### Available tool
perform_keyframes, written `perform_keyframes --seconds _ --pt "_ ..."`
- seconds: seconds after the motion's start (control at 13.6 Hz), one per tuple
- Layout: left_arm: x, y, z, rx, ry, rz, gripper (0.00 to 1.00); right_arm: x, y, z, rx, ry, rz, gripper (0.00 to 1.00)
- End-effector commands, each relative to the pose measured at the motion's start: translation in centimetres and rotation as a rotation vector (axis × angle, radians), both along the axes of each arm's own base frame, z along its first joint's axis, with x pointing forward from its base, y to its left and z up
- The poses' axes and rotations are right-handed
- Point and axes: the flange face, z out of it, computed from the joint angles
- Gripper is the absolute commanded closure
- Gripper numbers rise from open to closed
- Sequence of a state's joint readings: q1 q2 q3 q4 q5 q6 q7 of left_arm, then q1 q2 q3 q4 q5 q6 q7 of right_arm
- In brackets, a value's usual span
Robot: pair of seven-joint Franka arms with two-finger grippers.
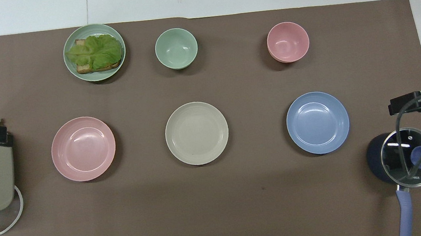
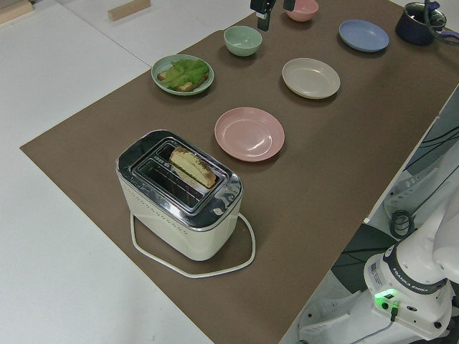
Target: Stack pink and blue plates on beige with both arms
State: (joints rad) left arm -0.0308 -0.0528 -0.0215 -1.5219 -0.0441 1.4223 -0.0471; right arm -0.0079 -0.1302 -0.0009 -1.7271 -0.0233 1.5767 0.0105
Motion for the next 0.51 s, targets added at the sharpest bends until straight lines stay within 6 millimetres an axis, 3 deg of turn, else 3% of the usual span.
perform_keyframes --seconds 0.0,0.07,0.22,0.44 --pt "-0.4 0.5 -0.1 -0.002 0.0 -0.001 0.0 0.2 -0.4 0.1 -0.001 -0.009 0.016 0.0" --pt "-0.4 0.5 -0.5 -0.002 0.013 -0.001 0.0 0.2 -0.4 0.1 -0.001 -0.009 0.016 0.0" --pt "-0.1 0.9 -3.3 0.0 0.028 0.006 0.0 0.2 -0.4 0.1 -0.001 -0.009 0.016 0.0" --pt "0.4 1.7 -11.0 0.0 0.008 0.03 0.0 0.2 -0.4 0.1 -0.001 -0.009 0.016 0.0"
